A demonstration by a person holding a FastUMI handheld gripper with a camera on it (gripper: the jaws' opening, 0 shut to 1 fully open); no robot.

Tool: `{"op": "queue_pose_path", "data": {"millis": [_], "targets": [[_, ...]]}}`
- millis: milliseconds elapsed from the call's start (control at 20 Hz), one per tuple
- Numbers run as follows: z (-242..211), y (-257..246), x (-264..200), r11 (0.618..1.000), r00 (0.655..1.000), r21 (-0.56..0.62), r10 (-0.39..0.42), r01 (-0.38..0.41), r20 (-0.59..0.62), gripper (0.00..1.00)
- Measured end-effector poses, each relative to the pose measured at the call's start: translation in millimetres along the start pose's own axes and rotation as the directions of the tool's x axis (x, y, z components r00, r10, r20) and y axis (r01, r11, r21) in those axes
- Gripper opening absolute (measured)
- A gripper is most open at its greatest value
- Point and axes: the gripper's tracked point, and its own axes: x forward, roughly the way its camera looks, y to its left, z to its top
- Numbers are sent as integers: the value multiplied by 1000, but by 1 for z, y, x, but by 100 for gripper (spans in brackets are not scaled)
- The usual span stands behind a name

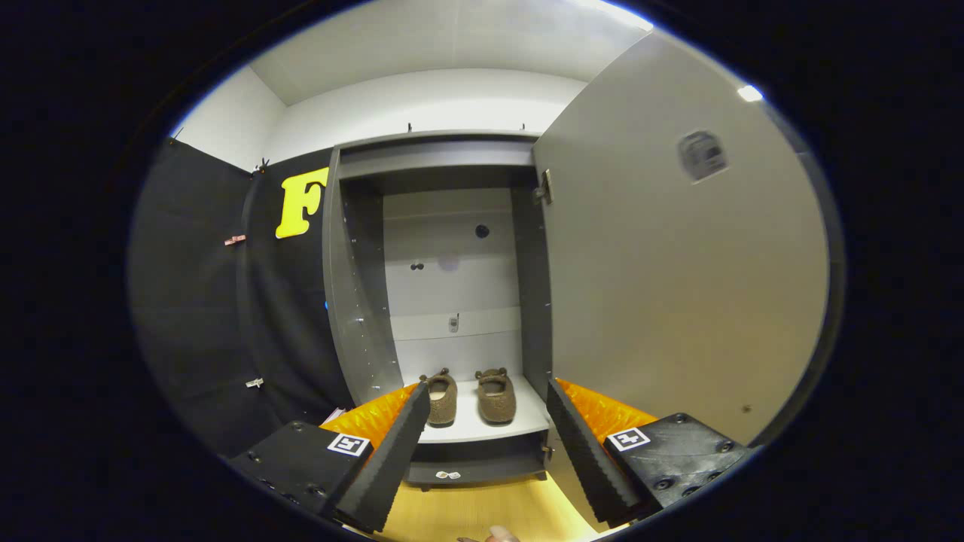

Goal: Open the shoe cabinet door, grab the shoes and put them into the shoe cabinet, then close the shoe cabinet door.

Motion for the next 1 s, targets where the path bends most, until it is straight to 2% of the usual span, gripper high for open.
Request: {"op": "queue_pose_path", "data": {"millis": [200,550,750,1000], "targets": [[9,-30,-55,998,998,-26,-60,60,6,98],[22,-125,-129,972,972,-22,-232,233,46,98],[23,-183,-145,952,951,-22,-305,306,46,98],[20,-229,-127,961,960,-5,-275,276,45,98]]}}
